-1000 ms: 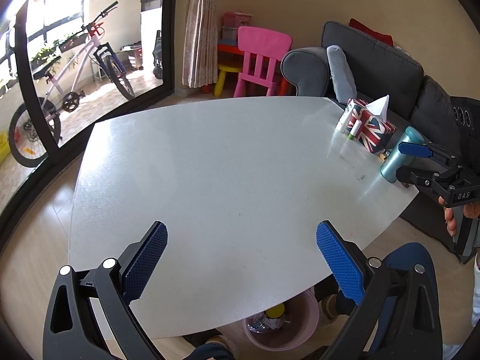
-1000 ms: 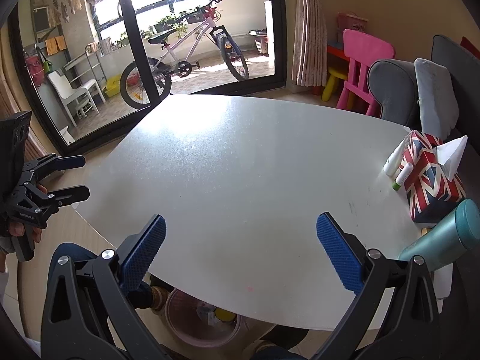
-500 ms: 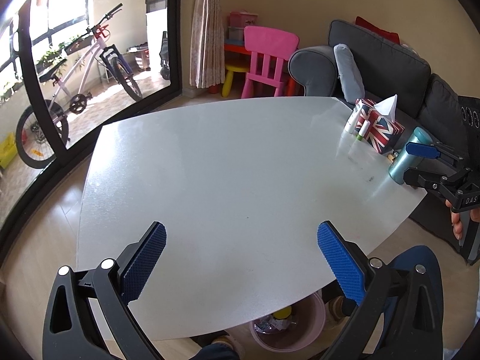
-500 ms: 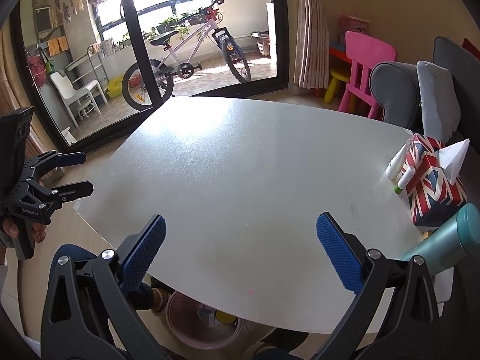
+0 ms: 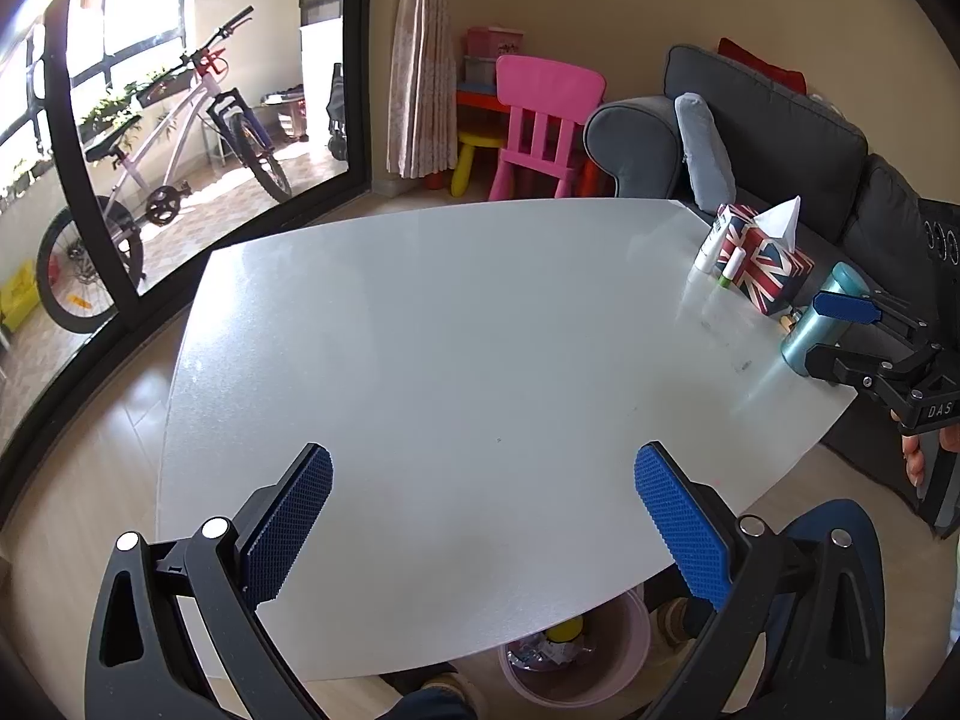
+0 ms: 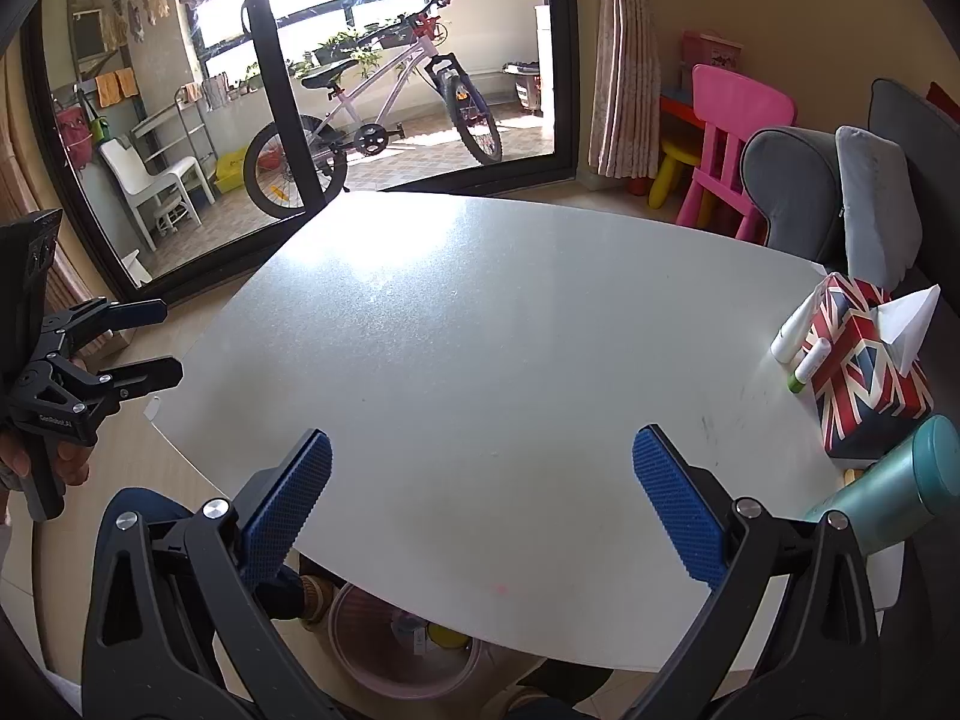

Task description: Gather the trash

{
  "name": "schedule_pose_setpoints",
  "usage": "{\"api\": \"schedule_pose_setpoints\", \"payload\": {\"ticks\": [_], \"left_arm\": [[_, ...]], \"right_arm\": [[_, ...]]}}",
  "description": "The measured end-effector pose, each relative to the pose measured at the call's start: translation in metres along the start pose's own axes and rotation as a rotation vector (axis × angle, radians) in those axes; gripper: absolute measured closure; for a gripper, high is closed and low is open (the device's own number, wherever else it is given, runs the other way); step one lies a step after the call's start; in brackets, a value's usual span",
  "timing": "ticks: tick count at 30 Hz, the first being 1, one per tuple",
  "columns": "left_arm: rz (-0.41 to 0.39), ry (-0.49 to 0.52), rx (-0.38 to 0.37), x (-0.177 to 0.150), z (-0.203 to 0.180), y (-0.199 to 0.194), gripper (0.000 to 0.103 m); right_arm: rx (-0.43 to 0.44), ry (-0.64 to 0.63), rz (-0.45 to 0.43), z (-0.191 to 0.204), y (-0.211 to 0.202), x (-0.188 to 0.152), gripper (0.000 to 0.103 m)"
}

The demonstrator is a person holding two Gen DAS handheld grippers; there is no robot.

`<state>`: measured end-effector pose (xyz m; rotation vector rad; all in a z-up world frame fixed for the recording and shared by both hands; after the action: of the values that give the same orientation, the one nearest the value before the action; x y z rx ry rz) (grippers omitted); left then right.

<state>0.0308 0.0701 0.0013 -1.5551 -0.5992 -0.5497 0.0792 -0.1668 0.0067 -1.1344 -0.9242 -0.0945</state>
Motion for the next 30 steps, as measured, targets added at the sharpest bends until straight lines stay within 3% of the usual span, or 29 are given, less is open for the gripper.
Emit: {"api": "schedule_pose_setpoints", "payload": {"ticks": [30], "left_arm": [[0.006, 0.001, -0.004, -0.0018, -0.0040, 0.0029, 0.006]], "right_arm": [[-0.005, -0.003, 0.005, -0.0020, 0.0011, 0.0012, 0.004]]}}
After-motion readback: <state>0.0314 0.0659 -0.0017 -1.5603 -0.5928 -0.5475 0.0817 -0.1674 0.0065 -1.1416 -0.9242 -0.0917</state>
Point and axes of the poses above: each gripper's, at about its wrist camera, not at the fingertips, and y roughly the way its jaws point, z to its left, x to its top, the point moved 2 cm from there along y, roughly the way its jaws point, and after that the axes turned 1 degree about y, right-handed, at the moved point
